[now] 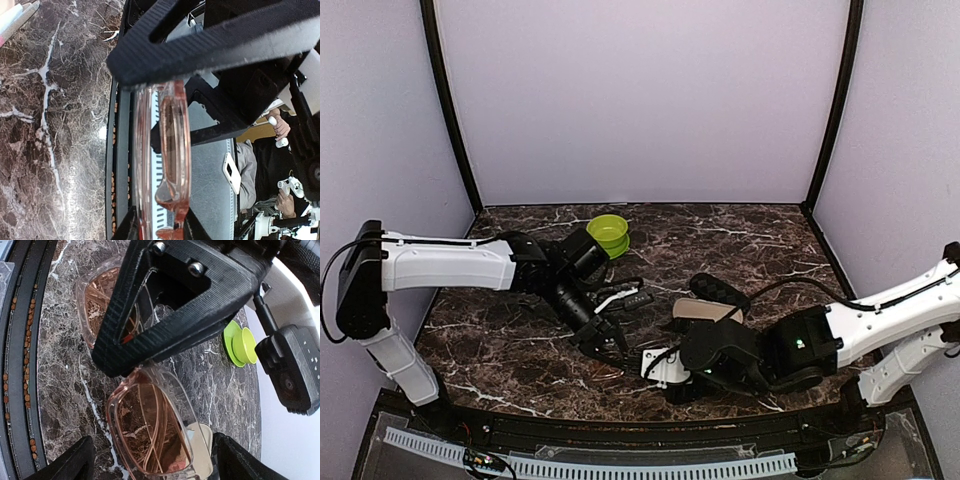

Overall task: Organize the sunglasses
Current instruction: Pass from the left arm to the right

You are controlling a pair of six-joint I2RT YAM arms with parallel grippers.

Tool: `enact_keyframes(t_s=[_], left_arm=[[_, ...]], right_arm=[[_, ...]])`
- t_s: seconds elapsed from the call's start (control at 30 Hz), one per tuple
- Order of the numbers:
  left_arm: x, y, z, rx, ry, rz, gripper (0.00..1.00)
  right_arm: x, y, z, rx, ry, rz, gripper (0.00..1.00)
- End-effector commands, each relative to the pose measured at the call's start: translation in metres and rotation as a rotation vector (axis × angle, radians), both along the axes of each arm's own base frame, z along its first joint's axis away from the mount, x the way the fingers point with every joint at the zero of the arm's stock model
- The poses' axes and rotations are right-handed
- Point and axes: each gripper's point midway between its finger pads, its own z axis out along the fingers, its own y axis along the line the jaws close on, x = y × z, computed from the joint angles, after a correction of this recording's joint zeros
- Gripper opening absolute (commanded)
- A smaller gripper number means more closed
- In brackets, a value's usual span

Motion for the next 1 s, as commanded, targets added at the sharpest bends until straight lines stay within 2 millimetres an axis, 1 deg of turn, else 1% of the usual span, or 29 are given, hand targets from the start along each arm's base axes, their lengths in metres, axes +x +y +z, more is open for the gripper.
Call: enact_keyframes(t_s=[0.0, 0.13, 0.2, 0.27, 0.37, 0.43, 0.57, 0.7, 0.8, 0.97], left_arm=[[-0.005, -0.001, 0.010, -0.027, 0.046, -0.031, 0.25], [-0.006, -0.001, 0.005, -0.011, 0.066, -0.040, 0.25], [-0.007, 0.000, 0.003, -0.009, 0.073, -0.044, 0.25], [-0.008, 0.000, 0.001, -0.005, 0.081, -0.045, 0.25], [-0.008, -0.001, 0.003, -0.014, 0.088, -0.050, 0.25], [-0.008, -0.001, 0.002, -0.012, 0.093, -0.053, 0.25], [-0.009, -0.001, 0.003, -0.014, 0.097, -0.058, 0.25], [-0.009, -0.002, 0.002, -0.013, 0.103, -0.060, 0.25], [-0.009, -0.002, 0.003, -0.016, 0.106, -0.060, 0.25], [-0.009, -0.003, 0.002, -0.017, 0.109, -0.061, 0.25]], right_arm=[[0.000, 0.011, 0.012, 0.003, -0.048, 0.007, 0.84], [-0.002, 0.017, 0.012, -0.012, -0.062, 0.021, 0.80], [-0.002, 0.018, 0.011, -0.026, -0.067, 0.026, 0.76], [-0.002, 0.019, 0.009, -0.037, -0.069, 0.026, 0.74], [-0.003, 0.020, 0.005, -0.053, -0.068, 0.030, 0.68], [-0.004, 0.020, 0.002, -0.063, -0.064, 0.033, 0.65], [-0.004, 0.020, 0.000, -0.067, -0.065, 0.029, 0.65], [-0.004, 0.020, -0.001, -0.066, -0.067, 0.032, 0.70], [-0.004, 0.020, -0.004, -0.079, -0.072, 0.032, 0.70], [-0.004, 0.021, -0.004, -0.081, -0.073, 0.030, 0.61]])
